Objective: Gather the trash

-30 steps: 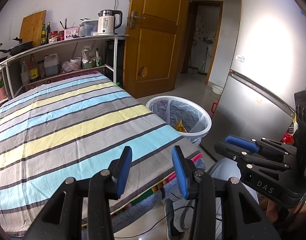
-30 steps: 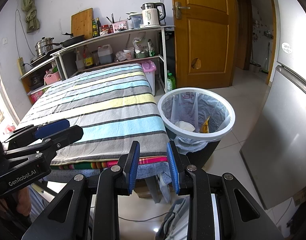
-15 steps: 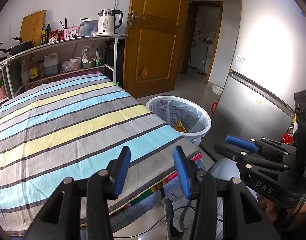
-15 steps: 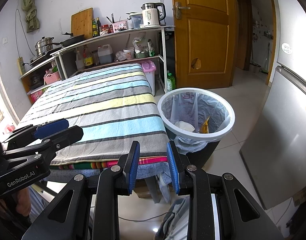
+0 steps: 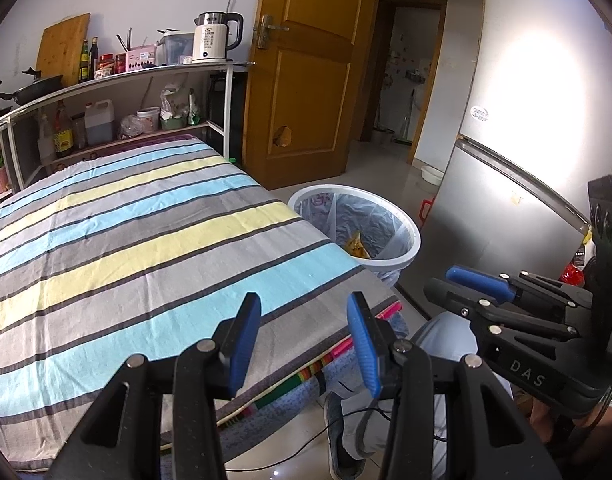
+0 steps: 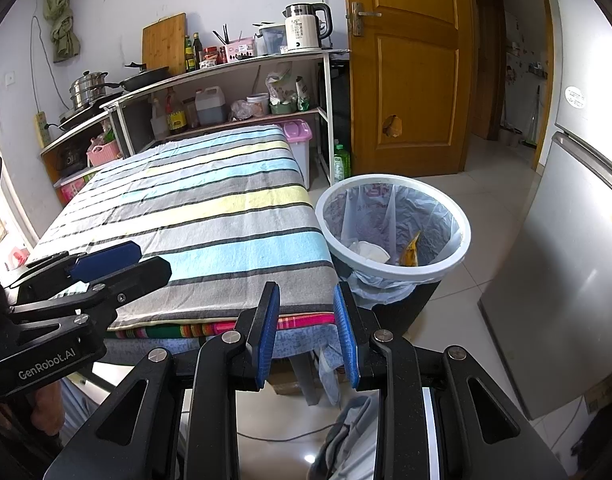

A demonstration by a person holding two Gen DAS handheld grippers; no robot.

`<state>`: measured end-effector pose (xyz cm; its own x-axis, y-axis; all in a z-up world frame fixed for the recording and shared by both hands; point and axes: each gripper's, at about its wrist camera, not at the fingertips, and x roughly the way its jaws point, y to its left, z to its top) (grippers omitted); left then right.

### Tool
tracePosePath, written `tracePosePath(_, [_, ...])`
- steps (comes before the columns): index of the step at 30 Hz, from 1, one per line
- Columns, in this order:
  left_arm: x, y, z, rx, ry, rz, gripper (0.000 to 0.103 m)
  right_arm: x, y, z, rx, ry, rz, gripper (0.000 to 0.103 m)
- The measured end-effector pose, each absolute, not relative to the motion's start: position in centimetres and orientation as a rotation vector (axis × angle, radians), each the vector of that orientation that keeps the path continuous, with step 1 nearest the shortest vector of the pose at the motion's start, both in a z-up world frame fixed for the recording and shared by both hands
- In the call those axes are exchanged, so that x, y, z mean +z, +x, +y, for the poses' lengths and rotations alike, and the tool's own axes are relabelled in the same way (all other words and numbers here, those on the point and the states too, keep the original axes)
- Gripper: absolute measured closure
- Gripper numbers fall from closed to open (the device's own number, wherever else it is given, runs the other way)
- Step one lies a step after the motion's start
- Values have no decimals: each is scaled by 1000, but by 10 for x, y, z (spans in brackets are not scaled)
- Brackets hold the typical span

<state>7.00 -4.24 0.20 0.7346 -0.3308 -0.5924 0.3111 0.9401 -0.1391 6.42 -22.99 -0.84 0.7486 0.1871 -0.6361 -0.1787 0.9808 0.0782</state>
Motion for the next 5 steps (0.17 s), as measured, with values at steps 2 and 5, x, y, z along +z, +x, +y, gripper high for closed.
tracePosePath(2, [2,70,-43,-350,-27,654,56,-9,65,-231,201,11,698,74])
tracePosePath(5, [1,71,-42,-340,-26,655,56,-8,65,-231,200,11,697,74])
